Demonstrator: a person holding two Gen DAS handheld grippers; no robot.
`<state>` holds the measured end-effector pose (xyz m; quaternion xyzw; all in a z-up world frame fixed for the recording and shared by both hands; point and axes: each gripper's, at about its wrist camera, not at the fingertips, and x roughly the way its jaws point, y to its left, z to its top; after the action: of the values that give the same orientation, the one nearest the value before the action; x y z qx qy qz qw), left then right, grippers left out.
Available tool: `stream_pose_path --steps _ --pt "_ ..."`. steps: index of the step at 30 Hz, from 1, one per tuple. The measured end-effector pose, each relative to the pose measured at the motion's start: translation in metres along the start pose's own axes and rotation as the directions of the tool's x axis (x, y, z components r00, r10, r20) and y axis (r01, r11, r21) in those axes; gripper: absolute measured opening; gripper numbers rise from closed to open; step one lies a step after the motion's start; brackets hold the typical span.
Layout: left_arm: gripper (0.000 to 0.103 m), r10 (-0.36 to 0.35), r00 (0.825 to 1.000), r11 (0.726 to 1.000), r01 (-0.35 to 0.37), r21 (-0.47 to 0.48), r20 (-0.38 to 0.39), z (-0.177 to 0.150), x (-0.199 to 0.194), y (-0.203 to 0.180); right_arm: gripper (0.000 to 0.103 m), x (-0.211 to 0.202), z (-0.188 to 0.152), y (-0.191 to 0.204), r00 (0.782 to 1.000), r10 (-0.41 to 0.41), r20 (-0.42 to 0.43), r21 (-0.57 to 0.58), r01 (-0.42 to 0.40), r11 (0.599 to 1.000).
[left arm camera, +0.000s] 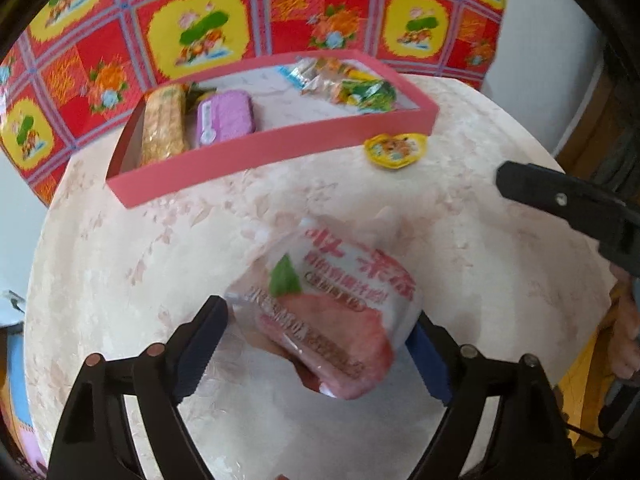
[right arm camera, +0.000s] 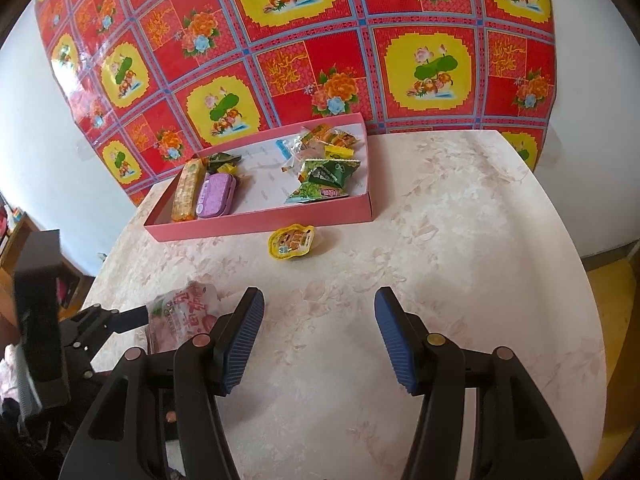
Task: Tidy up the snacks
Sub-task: 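Grasp the pink peach pouch with left tool while right tool approaches yellow jelly cup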
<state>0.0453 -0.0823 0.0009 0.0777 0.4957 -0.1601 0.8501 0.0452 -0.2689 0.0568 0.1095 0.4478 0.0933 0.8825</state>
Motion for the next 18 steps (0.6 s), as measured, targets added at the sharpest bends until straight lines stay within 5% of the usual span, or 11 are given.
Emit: stream_pose_path --steps 10,18 --pt "0.083 0.018 0.999 0.996 -0.014 -0.084 0.048 0.004 -0.007 0.020 0.059 0.017 0.002 0.004 0.999 0.000 -0.037 -0.008 -0.001 1.000" --pt "0.083 0.097 0.993 0.982 -0.083 -0.171 0.073 0.009 -0.014 0.048 0.059 0.042 0.015 0.021 0.998 0.002 -0.067 -0.039 -0.004 0.999"
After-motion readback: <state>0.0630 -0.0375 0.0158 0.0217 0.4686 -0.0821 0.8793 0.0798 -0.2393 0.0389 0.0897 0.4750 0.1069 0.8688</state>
